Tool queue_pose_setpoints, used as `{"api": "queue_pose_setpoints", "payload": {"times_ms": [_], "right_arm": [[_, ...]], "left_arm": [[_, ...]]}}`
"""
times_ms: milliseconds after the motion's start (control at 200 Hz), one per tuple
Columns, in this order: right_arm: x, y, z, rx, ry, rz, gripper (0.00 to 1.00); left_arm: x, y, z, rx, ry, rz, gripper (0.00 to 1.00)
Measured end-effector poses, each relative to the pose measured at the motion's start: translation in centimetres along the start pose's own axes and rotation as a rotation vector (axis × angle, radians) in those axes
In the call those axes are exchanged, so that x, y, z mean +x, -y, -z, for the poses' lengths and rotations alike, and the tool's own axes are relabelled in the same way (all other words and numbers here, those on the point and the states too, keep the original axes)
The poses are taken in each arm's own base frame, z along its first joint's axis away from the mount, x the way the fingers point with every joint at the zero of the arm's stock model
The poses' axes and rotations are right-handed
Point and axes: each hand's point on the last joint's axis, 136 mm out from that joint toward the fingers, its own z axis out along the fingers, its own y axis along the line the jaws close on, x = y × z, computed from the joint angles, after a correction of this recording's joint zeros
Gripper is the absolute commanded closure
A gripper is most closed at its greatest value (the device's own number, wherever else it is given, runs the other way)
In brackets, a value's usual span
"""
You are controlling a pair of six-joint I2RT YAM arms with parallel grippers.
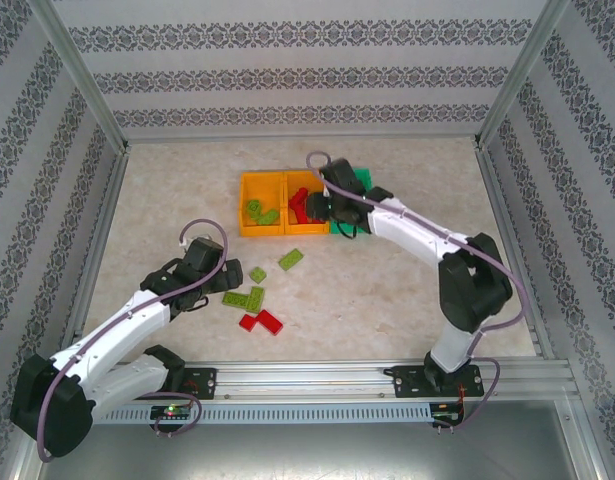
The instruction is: Sort the legos into containers by color
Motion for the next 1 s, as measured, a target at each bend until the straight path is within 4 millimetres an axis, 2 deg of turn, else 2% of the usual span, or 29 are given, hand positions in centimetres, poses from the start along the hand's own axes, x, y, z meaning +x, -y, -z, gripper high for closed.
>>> {"api": "queue_pose_setpoints", "payload": {"times_ms": [55,140,320,385,470,764,999], "right_arm": [[-1.6,0.1,-1.2,-0.009,0.01,-0.007,0.61],[-2.6,0.9,-3.5,-0.005,0.0,-0.018,0.58],[-2.1,2.6,-7.5,0.025,-0.061,-0.034,0.45],[-3.0,2.0,-7.4,0.008,-0.044,-0.031,0.38],[-3.7,1.5,-7.3,-0.01,-0.031,-0.025,0.35],[-3.7,0.9,-7.4,-0.043,-0.029,-0.032,0.27],[-2.8,0.2,-7.8,-0.094,-0.028,-0.025,0.25]], "left_arm": [[0.7,-0.1,-0.2,0.003,-0.024,0.024,0.0],[1.5,-0.2,-0.4,0.008,-0.054,0.063,0.0],[2.5,0.0,-0.3,0.018,-0.105,0.168,0.01],[2.9,0.1,-0.2,0.022,-0.121,0.208,0.0],[3.2,0.2,-0.1,0.032,-0.139,0.262,0.0],[6.4,-0.4,-0.4,0.028,-0.235,0.485,0.02],[6.9,0.3,-0.7,0.008,-0.295,0.6,0.08]]}}
